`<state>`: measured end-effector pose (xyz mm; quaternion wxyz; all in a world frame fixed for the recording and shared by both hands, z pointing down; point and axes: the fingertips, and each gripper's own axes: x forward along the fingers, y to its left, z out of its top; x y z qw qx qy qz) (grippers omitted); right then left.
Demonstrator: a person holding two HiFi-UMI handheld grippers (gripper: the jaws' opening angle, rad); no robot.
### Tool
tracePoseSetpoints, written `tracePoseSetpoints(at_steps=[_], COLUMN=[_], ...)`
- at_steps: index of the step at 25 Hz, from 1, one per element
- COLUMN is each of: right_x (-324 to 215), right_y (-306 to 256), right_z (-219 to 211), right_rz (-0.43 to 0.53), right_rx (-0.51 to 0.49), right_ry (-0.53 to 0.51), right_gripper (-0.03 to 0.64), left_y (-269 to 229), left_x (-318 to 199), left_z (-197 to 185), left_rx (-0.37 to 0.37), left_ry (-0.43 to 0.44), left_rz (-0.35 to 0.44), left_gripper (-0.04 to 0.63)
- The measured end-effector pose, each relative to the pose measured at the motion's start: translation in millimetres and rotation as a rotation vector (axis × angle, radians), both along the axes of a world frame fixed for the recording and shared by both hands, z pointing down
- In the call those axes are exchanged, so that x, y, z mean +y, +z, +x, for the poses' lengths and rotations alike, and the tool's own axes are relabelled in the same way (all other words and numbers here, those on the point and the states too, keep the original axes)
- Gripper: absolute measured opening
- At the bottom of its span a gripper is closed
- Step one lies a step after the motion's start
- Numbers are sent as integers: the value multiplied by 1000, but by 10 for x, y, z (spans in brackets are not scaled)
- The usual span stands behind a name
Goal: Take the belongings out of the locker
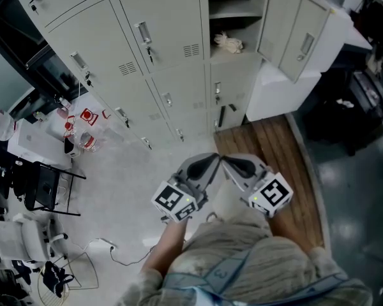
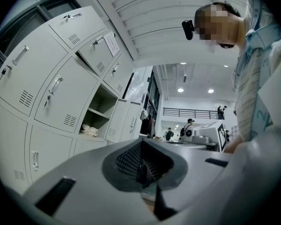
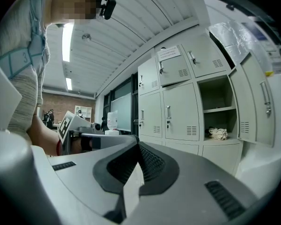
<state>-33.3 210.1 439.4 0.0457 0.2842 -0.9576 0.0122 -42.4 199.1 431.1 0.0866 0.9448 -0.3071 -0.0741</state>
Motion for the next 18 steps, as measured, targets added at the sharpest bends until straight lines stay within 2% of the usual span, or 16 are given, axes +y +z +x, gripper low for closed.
tracePoseSetpoints(at_steps=[5, 10, 15, 18], right_x=[-271, -565, -1142, -1534], right_y=[63, 194, 220, 197], right_z=[-30, 33, 102, 121], right_rz=[-1, -8, -43, -48], right_rx=[15, 29, -6, 13], right_ry=[-16, -13, 14, 23], right_gripper=[2, 2, 2, 2], left_y=[37, 183, 255, 241], left_x=[-202, -460, -1051, -1446], left_z=[-30, 47, 132, 151], left_rx=[9, 17, -2, -28], left_ry=[-9, 30, 51, 61], left_rz=[-21, -66, -74, -72], left_gripper=[3, 3, 3, 3])
